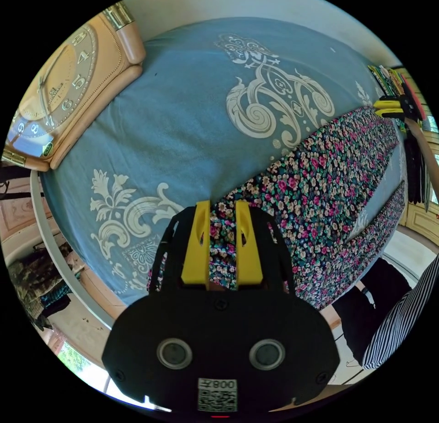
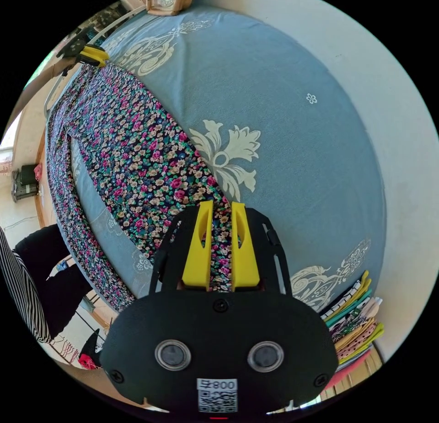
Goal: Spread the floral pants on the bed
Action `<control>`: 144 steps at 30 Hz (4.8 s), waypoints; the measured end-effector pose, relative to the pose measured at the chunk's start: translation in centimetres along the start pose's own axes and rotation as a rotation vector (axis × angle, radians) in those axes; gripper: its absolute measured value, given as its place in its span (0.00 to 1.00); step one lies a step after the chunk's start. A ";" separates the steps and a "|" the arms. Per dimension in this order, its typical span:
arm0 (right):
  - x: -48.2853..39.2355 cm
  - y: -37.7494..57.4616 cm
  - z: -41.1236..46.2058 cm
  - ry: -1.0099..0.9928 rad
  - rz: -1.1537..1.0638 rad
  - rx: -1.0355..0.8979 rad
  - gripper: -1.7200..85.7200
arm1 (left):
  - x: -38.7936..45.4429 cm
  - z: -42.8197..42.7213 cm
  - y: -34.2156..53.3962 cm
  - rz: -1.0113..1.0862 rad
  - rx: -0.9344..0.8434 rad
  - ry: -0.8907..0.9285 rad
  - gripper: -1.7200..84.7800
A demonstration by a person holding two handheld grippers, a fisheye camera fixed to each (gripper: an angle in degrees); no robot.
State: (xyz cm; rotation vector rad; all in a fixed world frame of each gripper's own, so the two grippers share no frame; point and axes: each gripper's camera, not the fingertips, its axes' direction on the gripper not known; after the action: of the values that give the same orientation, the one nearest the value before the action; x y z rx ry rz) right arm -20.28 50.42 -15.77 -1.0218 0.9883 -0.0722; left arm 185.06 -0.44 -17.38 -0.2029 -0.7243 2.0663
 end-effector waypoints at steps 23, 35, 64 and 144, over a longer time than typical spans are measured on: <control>-4.4 20.4 -1.8 -0.214 0.139 0.254 0.02 | 9.3 -1.1 15.2 -0.187 0.217 0.001 0.03; -7.7 29.5 5.4 -0.437 0.271 0.177 0.02 | 13.9 8.5 23.1 -0.328 0.019 0.086 0.03; -12.9 45.7 25.0 -0.573 0.504 0.177 0.03 | 20.0 34.9 19.2 -0.360 -0.373 0.148 0.04; -5.4 97.4 55.3 -0.630 1.581 0.834 0.10 | 96.2 70.1 -30.0 1.035 0.102 0.363 0.09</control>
State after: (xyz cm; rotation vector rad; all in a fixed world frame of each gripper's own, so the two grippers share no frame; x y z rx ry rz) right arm -20.30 144.94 -76.10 0.6444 0.7985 0.9993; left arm 122.82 60.62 69.06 -1.0376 -0.2804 2.8882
